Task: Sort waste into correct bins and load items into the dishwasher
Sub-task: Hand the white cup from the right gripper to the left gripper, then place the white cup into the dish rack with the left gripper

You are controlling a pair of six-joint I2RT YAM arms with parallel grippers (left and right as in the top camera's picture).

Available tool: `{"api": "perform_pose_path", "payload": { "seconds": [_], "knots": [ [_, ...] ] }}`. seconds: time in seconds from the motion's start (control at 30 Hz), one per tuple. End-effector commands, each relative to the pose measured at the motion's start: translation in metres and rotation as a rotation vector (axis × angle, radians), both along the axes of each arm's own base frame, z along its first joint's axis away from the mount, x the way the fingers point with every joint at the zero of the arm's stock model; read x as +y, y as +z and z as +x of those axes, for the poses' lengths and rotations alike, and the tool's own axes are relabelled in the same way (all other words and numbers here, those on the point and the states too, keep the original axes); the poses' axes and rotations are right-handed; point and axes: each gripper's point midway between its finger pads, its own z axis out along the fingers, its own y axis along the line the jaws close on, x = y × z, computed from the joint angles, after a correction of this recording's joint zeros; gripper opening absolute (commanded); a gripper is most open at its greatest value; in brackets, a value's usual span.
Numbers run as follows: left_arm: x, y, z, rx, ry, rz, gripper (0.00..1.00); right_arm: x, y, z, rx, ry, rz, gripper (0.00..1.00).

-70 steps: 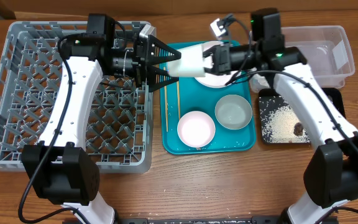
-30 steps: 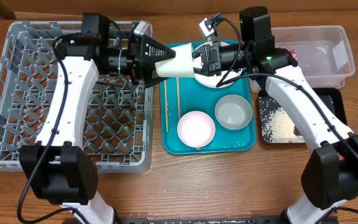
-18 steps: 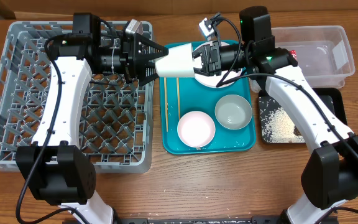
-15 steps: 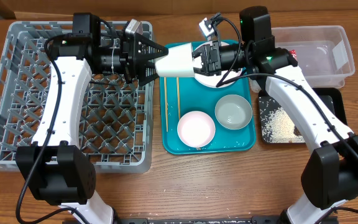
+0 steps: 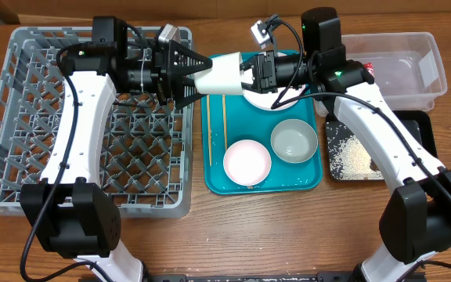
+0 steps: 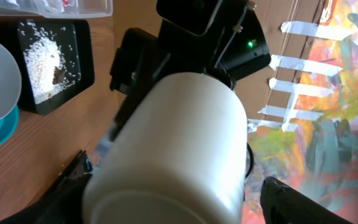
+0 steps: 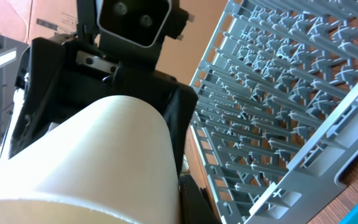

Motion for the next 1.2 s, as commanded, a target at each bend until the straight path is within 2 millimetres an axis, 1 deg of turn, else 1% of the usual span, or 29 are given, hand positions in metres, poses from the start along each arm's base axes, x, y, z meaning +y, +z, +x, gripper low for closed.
{"api": "perform_pose_path", "payload": {
  "seconds": [0.0, 0.1, 0.17, 0.23, 0.37, 0.47, 0.53, 0.63, 0.77, 0.87, 0.9, 0.97, 1.0, 1.1, 1.17],
  "knots": [
    [-0.005, 0.009, -0.003, -0.022, -0.023, -0.032, 0.83, 0.002, -0.002, 0.0, -0.01, -0.002, -0.003, 0.04],
    [-0.005, 0.009, -0.003, -0.022, -0.024, -0.031, 0.82, 0.002, -0.002, 0.0, -0.009, 0.0, -0.004, 0.04],
    [-0.005, 0.009, -0.003, -0.022, -0.024, -0.032, 0.79, 0.003, -0.002, 0.0, -0.009, 0.0, -0.004, 0.04],
    [-0.005, 0.009, -0.003, -0.022, -0.024, -0.032, 0.75, 0.003, -0.002, 0.0, -0.009, 0.0, -0.003, 0.04],
    [-0.005, 0.009, -0.003, -0.022, -0.024, -0.031, 0.61, 0.003, -0.001, -0.001, -0.009, 0.004, -0.002, 0.04],
    [-0.005, 0.009, -0.003, -0.023, -0.024, -0.031, 0.55, 0.003, -0.001, -0.002, -0.007, 0.01, 0.002, 0.04],
    [-0.005, 0.009, -0.003, -0.027, -0.024, -0.031, 0.54, 0.003, 0.0, -0.003, -0.007, 0.013, 0.004, 0.06],
    [-0.005, 0.009, -0.002, -0.035, -0.023, -0.028, 0.51, 0.003, 0.0, -0.003, -0.007, 0.013, 0.004, 0.13],
    [-0.004, 0.008, 0.001, -0.064, -0.016, -0.018, 0.45, 0.003, 0.001, -0.004, -0.005, 0.023, 0.01, 0.15],
    [0.0, 0.003, 0.006, -0.063, 0.005, 0.015, 0.42, 0.001, 0.002, -0.005, -0.003, 0.03, 0.017, 0.22],
    [0.003, -0.001, 0.01, -0.051, 0.024, 0.039, 0.42, -0.004, 0.002, -0.001, -0.003, 0.018, 0.017, 0.35],
    [0.009, -0.004, 0.013, -0.051, 0.043, 0.055, 0.41, -0.012, 0.002, 0.005, -0.003, -0.002, 0.018, 0.47],
    [0.011, -0.005, 0.014, -0.051, 0.052, 0.061, 0.41, -0.015, 0.002, 0.007, -0.002, -0.009, 0.019, 0.52],
    [0.017, -0.006, 0.017, -0.051, 0.071, 0.071, 0.41, -0.03, 0.005, 0.013, 0.001, -0.022, 0.034, 0.62],
    [0.021, -0.01, 0.02, -0.051, 0.088, 0.089, 0.41, -0.04, 0.006, 0.018, 0.002, -0.037, 0.04, 0.66]
  ]
}}
